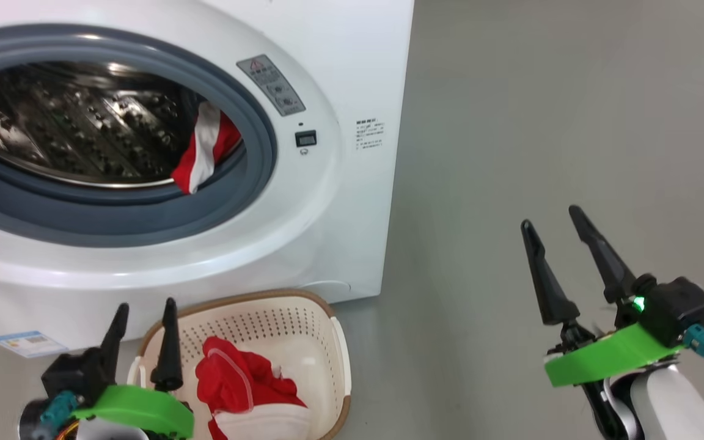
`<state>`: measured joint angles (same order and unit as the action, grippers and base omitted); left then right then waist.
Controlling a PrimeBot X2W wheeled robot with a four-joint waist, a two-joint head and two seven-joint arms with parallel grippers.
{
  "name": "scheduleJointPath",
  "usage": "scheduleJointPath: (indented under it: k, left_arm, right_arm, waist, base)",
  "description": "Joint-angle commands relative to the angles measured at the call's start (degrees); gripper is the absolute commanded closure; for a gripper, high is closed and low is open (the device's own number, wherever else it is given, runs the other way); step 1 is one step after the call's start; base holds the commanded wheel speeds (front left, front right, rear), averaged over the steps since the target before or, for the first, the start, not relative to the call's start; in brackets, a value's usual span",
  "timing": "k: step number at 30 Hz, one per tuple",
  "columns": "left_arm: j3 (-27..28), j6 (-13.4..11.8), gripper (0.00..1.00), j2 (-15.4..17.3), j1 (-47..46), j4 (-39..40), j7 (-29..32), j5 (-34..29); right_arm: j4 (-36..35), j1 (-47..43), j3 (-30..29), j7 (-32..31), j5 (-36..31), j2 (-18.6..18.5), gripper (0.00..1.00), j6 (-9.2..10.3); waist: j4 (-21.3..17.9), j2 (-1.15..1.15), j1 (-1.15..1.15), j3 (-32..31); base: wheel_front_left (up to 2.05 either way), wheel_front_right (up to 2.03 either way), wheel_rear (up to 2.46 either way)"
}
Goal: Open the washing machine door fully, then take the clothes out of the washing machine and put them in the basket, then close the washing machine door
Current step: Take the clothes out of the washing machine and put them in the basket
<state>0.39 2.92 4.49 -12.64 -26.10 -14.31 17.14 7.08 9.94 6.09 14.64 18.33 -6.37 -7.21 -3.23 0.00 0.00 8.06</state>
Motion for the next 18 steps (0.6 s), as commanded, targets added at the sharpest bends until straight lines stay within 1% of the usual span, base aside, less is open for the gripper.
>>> scheduleJointPath:
  k: [1, 3, 4, 6, 9, 18]
  left_arm:
    - [1.9, -0.5, 0.00, 0.9, 1.6, 4.9, -0.7, -2.1]
    - [2.2, -0.3, 0.00, 0.5, 3.8, 9.4, -0.7, -3.8]
    - [2.2, -0.3, 0.00, 0.5, 3.8, 9.4, -0.7, -3.8]
    - [2.8, -0.3, 0.00, 0.1, 5.6, 13.2, -0.7, -4.8]
    - [4.0, -0.1, 0.00, -0.4, 7.9, 16.7, -0.7, -5.2]
    - [5.7, 0.6, 0.00, -1.2, 12.2, 21.6, -0.7, -5.6]
  right_arm:
    - [-1.1, -0.5, 0.8, 0.4, -0.5, 0.1, 0.00, -0.28]
    - [-0.9, -1.2, 0.8, 0.4, -0.7, 0.1, 0.00, -0.28]
    - [-0.9, -1.2, 0.8, 0.4, -0.7, 0.1, 0.00, -0.28]
    - [-0.8, -1.7, 0.9, 0.4, -0.9, 0.2, 0.00, -0.28]
    - [-0.8, -2.2, 0.7, 0.4, -1.0, 0.2, 0.00, -0.28]
    - [-2.2, -4.1, -0.4, 0.4, -2.1, 0.0, 0.00, -0.28]
  waist:
    - [0.1, 0.00, 0.00, -1.4]
    - [0.2, 0.00, 0.00, -1.9]
    - [0.2, 0.00, 0.00, -1.9]
    - [0.3, 0.00, 0.00, -2.4]
    - [0.1, 0.00, 0.00, -3.0]
    - [-0.3, 0.00, 0.00, -5.3]
  base:
    - [0.00, 0.00, 0.00]
    - [0.00, 0.00, 0.00]
    - [0.00, 0.00, 0.00]
    - [0.00, 0.00, 0.00]
    - [0.00, 0.00, 0.00]
    - [0.00, 0.00, 0.00]
